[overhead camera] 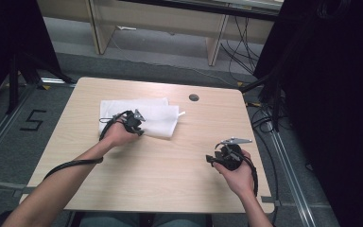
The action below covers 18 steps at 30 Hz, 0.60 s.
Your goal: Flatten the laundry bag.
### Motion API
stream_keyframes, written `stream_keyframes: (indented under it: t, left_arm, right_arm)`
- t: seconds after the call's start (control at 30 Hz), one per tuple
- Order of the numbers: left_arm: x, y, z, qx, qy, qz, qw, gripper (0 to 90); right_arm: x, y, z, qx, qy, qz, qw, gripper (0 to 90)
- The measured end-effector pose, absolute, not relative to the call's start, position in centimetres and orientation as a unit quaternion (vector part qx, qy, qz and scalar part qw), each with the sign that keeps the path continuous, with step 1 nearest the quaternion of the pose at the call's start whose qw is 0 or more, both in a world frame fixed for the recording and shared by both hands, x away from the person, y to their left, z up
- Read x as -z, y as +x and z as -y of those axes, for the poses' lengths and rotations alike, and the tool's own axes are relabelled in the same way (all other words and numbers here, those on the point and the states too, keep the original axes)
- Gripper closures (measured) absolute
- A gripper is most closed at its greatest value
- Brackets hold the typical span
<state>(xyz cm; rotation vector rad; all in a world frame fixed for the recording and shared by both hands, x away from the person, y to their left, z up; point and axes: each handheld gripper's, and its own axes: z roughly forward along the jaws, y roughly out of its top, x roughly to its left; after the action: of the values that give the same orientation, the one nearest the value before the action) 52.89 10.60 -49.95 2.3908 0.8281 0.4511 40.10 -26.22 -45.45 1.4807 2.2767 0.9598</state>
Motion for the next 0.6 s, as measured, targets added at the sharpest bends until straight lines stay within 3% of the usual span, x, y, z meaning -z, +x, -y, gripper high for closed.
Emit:
stream_keyframes:
  t: [0.6]
  left_arm:
    - [49.6, 47.4, -8.8, -0.123, 0.904, -0.300, 0.280, 80.9]
  right_arm:
    - [45.5, 40.3, 26.3, -0.317, 0.515, -0.785, 0.132, 53.9]
